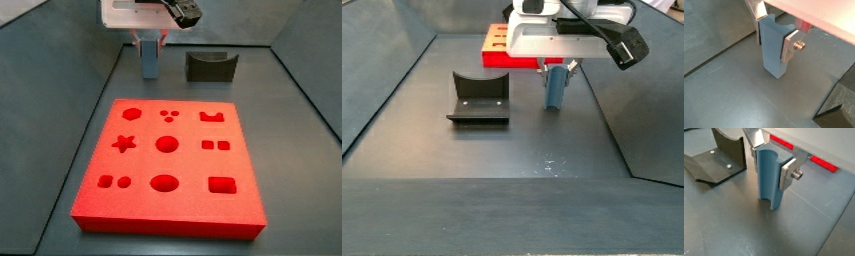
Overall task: Pick up the arch object. Move up. Place the arch object on the fixture. Regrasp the arch object. Rotate the arch object. Move to above the board. Insert the arch object.
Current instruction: Rotate the arch object.
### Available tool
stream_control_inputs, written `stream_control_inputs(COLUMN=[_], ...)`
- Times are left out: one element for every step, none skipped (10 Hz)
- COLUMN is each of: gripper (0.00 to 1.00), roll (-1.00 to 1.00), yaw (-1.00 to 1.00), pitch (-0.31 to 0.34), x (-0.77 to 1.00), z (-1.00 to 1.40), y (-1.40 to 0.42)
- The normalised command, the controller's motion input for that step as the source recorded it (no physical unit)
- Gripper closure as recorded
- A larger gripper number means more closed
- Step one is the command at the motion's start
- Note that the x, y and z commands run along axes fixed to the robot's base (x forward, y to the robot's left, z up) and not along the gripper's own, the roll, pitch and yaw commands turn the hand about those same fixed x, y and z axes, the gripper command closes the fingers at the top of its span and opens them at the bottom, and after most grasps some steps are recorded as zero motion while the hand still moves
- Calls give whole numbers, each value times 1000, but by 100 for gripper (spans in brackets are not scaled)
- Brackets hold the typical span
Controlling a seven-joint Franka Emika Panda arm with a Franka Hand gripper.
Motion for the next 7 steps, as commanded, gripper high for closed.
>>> stream_control_inputs(gripper=[100,100,100,100,100,100,100], roll=[211,211,211,211,211,211,211], yaw=[27,27,27,27,27,27,27], pitch=[-17,-17,-17,-17,-17,-17,-17], x=[0,0,0,0,1,1,1], z=[-20,-20,-20,-20,-20,-20,-20], y=[-7,-7,-7,-7,-7,-7,-7])
